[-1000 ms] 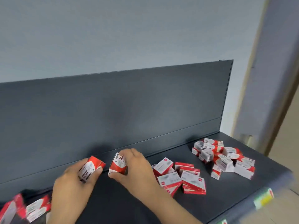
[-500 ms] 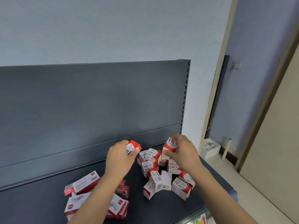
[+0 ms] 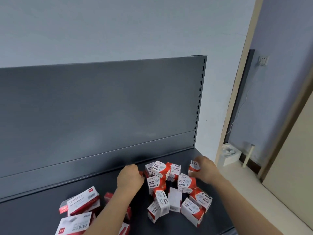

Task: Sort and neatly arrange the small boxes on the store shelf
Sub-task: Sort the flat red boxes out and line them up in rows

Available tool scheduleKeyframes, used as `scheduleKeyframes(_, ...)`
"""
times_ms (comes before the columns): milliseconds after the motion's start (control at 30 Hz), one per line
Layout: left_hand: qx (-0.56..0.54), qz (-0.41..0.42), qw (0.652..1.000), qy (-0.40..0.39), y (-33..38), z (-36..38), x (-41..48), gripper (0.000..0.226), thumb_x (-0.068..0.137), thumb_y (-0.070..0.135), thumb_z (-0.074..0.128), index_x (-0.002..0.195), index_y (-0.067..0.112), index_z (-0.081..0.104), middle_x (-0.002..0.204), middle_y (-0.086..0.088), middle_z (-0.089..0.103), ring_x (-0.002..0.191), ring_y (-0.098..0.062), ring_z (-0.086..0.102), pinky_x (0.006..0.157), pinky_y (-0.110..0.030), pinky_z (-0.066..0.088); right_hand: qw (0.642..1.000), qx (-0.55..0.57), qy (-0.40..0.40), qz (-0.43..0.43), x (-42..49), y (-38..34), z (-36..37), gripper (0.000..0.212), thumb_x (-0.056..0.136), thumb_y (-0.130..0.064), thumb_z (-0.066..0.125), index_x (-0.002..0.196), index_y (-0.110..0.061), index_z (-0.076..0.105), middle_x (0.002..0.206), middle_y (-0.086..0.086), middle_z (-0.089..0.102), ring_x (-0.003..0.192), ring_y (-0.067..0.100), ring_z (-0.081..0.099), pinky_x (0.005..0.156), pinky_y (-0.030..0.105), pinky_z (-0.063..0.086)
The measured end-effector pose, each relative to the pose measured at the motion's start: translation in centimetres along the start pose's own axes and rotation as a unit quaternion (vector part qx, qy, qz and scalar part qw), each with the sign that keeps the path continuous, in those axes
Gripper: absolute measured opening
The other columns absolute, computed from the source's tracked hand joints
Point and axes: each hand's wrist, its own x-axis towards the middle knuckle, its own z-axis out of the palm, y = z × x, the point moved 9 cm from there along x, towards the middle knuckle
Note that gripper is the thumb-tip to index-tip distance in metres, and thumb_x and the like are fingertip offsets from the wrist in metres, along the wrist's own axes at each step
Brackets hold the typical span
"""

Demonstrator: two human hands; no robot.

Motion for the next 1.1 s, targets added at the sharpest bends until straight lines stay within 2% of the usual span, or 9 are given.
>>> scheduleKeyframes(100,-0.056,-0.016,0.998,-0.027,-0.2,0.9,0.4,0.020,0.083,0.022,0.055,0.067,0.013,0.045,0.076,-0.003,0.056,0.079,-0.021,0.058,0.062,-0.027,0.043,0.999,0.015,-0.025,-0.021,0.4,-0.3,1.0,0.054,0.081,-0.037,0.067,0.126,-0.017,0.045,0.127,0.005,0.057,0.110,0.020,0.057,0.086,0.029,0.049)
scheduleKeyframes(200,-0.070,-0.008,0.996,-0.046,-0.2,0.6,-0.1,0.023,0.085,0.028,0.056,0.071,0.011,0.052,0.078,-0.002,0.058,0.078,-0.020,0.055,0.056,-0.025,0.038,0.998,0.029,-0.040,-0.028,0.3,-0.9,1.3,0.046,0.090,-0.041,0.053,0.127,-0.015,0.046,0.124,0.006,0.060,0.105,0.019,0.060,0.076,0.023,0.045)
scheduleKeyframes(367,-0.045,0.036,0.997,0.056,-0.1,-3.9,-2.8,0.036,0.093,0.036,0.047,0.109,0.004,0.054,0.115,-0.014,0.059,0.110,-0.029,0.055,0.088,-0.036,0.044,0.991,0.033,0.098,-0.084,-1.5,-5.3,-2.6,0.047,0.090,-0.032,0.054,0.127,-0.003,0.049,0.126,0.018,0.059,0.112,0.034,0.057,0.091,0.038,0.045)
scheduleKeyframes(500,-0.071,0.074,0.988,0.112,-1.7,-7.5,-5.5,0.053,0.097,0.041,0.030,0.127,0.001,0.045,0.131,-0.018,0.051,0.124,-0.032,0.044,0.111,-0.037,0.027,0.973,0.020,0.130,-0.189,-4.8,-13.3,-3.3,0.052,0.086,-0.030,0.060,0.125,0.003,0.050,0.124,0.025,0.058,0.113,0.041,0.056,0.093,0.046,0.044)
scheduleKeyframes(633,-0.093,0.089,0.978,0.162,-6.2,-11.6,-8.7,0.107,0.064,0.062,-0.008,0.135,-0.003,0.039,0.143,-0.019,0.041,0.136,-0.030,0.033,0.118,-0.034,0.012,0.957,0.020,0.102,-0.270,-8.8,-21.3,-0.6,0.060,0.087,-0.035,0.056,0.135,-0.004,0.042,0.136,0.019,0.050,0.127,0.036,0.045,0.100,0.044,0.039)
scheduleKeyframes(700,-0.081,0.069,0.979,0.175,-9.8,-13.1,-9.9,0.101,0.070,0.061,-0.006,0.139,-0.001,0.034,0.147,-0.017,0.037,0.140,-0.026,0.028,0.118,-0.032,0.010,0.947,0.017,0.082,-0.311,-11.1,-25.2,1.4,0.063,0.087,-0.038,0.054,0.139,-0.007,0.037,0.141,0.015,0.045,0.132,0.032,0.039,0.104,0.043,0.035)
scheduleKeyframes(800,-0.059,0.037,0.979,0.193,-15.9,-14.6,-11.5,0.058,0.098,0.040,0.028,0.142,0.002,0.029,0.150,-0.014,0.032,0.142,-0.021,0.023,0.119,-0.028,0.007,0.928,0.008,0.060,-0.367,-14.8,-30.8,5.2,0.065,0.088,-0.040,0.053,0.141,-0.009,0.034,0.144,0.012,0.042,0.134,0.027,0.037,0.107,0.040,0.033)
scheduleKeyframes(933,-0.061,0.020,0.975,0.213,-24.2,-16.3,-14.3,0.050,0.097,0.027,0.040,0.140,0.003,0.032,0.148,-0.012,0.036,0.140,-0.022,0.028,0.118,-0.027,0.009,0.914,0.001,0.015,-0.405,-19.6,-37.9,11.6,0.066,0.090,-0.044,0.049,0.144,-0.014,0.026,0.150,0.005,0.034,0.139,0.020,0.029,0.110,0.034,0.029)
scheduleKeyframes(1100,-0.056,-0.050,0.975,0.210,-37.9,-17.8,-16.2,0.029,0.093,0.017,0.042,0.119,0.007,0.049,0.122,-0.009,0.055,0.117,-0.026,0.048,0.098,-0.032,0.039,0.912,-0.009,-0.034,-0.408,-24.4,-46.3,20.1,0.062,0.094,-0.044,0.041,0.145,-0.014,0.022,0.150,0.002,0.031,0.139,0.018,0.028,0.108,0.030,0.028)
